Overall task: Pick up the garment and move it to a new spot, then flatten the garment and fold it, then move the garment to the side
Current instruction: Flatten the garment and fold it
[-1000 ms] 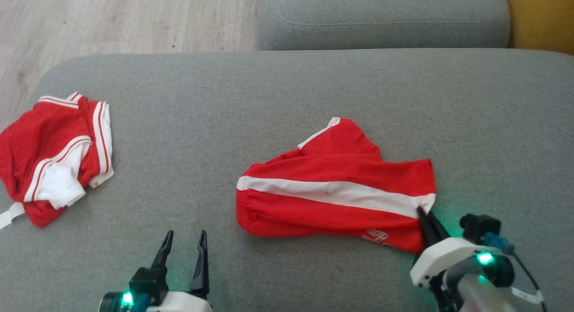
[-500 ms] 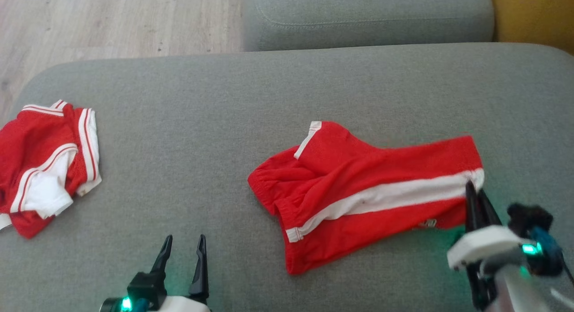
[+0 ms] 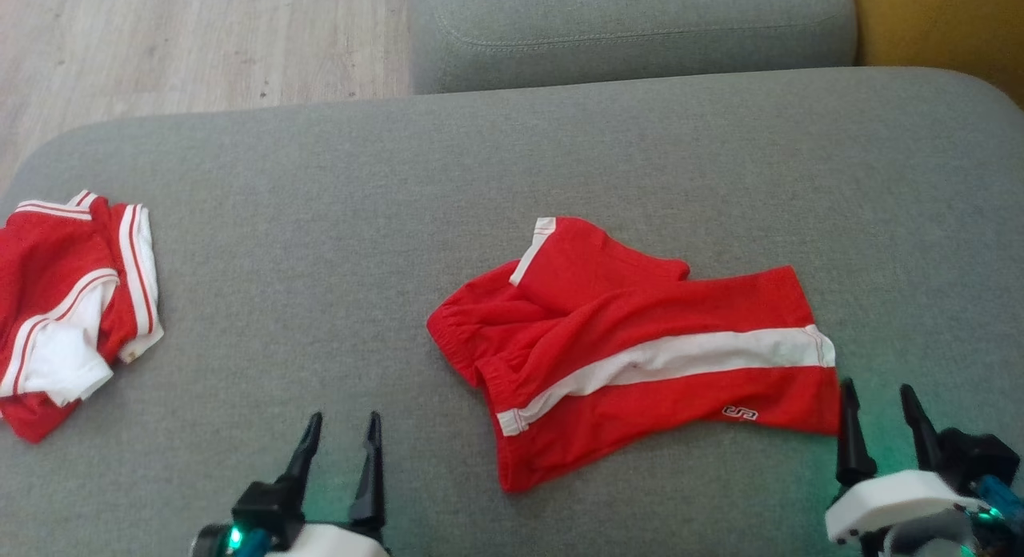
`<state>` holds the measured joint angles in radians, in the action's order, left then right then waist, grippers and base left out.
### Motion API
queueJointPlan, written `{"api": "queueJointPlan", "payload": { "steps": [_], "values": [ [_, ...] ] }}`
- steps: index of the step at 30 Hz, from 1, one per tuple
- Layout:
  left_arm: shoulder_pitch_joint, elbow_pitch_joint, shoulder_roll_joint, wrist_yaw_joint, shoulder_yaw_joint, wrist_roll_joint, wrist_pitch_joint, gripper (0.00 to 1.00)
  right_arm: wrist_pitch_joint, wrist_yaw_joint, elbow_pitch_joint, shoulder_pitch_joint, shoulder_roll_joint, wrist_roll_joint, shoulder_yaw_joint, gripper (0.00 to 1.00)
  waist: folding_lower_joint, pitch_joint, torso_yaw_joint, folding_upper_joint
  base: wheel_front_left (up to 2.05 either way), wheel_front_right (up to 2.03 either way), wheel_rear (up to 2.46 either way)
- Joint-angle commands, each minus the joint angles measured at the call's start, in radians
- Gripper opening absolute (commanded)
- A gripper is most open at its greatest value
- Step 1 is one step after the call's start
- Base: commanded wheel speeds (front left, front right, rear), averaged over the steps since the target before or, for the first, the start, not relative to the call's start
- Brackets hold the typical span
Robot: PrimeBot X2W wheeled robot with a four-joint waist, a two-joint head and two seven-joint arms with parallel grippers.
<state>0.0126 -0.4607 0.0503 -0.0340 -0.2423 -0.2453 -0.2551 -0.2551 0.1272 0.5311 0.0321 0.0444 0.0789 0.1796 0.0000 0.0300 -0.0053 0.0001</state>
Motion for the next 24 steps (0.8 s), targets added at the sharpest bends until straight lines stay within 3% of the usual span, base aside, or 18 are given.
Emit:
{"api": "queueJointPlan", "payload": {
  "steps": [1,10,15,24],
  "values": [
    [0.04,0.039,0.0,-0.008,0.008,-0.018,-0.007,1.0,-0.007,0.003,-0.038,0.038,0.006,0.01,-0.035,1.0,0.0,-0.001,-0.002,-0.0001,0.0,0.0,0.0],
    [0.079,0.081,0.0,-0.06,-0.183,-0.141,-0.007,1.0,-0.007,0.003,-0.07,0.064,0.006,0.034,-0.091,1.0,0.0,0.002,-0.04,-0.0001,0.0,0.0,0.0],
    [0.09,0.036,0.0,-0.084,-0.302,-0.231,-0.007,1.0,-0.007,0.003,-0.065,0.065,0.006,0.039,-0.104,1.0,0.0,0.006,-0.084,-0.0001,0.0,0.0,0.0],
    [0.127,-0.046,0.0,-0.089,-0.315,-0.277,-0.007,1.0,-0.007,0.003,-0.063,0.07,0.006,0.04,-0.105,1.0,0.0,0.026,-0.148,-0.0001,0.0,0.0,0.0]
  ]
}}
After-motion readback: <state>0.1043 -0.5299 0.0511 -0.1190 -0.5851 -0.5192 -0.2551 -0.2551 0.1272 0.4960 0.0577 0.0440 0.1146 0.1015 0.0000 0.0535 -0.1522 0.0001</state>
